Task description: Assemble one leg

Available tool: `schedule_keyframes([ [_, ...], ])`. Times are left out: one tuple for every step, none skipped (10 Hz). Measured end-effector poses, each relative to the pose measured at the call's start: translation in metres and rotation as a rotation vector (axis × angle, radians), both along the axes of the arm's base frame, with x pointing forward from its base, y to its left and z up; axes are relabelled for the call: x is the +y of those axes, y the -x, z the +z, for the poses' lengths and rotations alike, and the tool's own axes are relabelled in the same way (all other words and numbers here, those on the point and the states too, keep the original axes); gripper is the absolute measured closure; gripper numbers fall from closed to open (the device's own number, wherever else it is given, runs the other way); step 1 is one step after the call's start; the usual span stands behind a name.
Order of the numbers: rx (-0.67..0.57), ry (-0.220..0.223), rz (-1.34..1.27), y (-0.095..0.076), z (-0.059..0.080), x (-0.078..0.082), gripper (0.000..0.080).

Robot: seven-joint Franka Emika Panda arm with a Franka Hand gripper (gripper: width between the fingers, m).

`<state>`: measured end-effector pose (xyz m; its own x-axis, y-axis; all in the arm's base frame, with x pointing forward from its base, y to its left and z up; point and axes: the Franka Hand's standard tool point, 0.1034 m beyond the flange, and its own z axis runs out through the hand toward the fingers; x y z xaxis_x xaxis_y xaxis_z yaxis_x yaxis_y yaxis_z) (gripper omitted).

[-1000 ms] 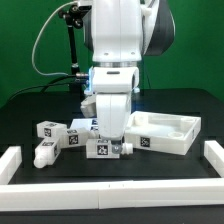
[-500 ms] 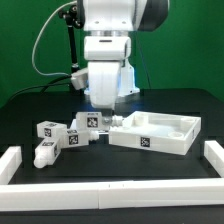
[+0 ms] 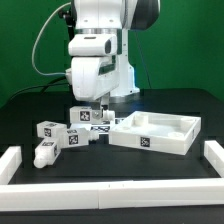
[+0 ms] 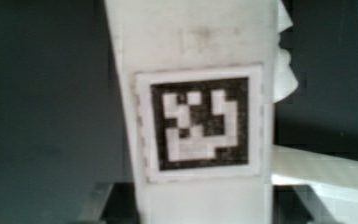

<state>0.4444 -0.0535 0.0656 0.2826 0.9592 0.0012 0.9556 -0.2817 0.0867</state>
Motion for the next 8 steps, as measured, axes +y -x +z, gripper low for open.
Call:
schedule_keyframes([
  [0.008, 0.001, 0.008, 0.027, 0.007, -0.002, 0.0512],
  [0.001, 0.000, 0.019, 0.049, 0.006, -0.006, 0.0512],
  [0.004, -0.005, 0.014, 0.071, -0.005, -0.011, 0.0512],
  [0.011, -0.012, -0.008, 0.085, -0.019, -0.017, 0.0512],
  [0.014, -0.020, -0.020, 0.084, -0.035, -0.018, 0.0512],
  [0.014, -0.025, -0.019, 0.081, -0.046, -0.015, 0.0512],
  [0.022, -0.030, -0.026, 0.081, -0.052, -0.012, 0.0512],
  [0.024, -0.031, -0.029, 0.080, -0.054, -0.012, 0.0512],
])
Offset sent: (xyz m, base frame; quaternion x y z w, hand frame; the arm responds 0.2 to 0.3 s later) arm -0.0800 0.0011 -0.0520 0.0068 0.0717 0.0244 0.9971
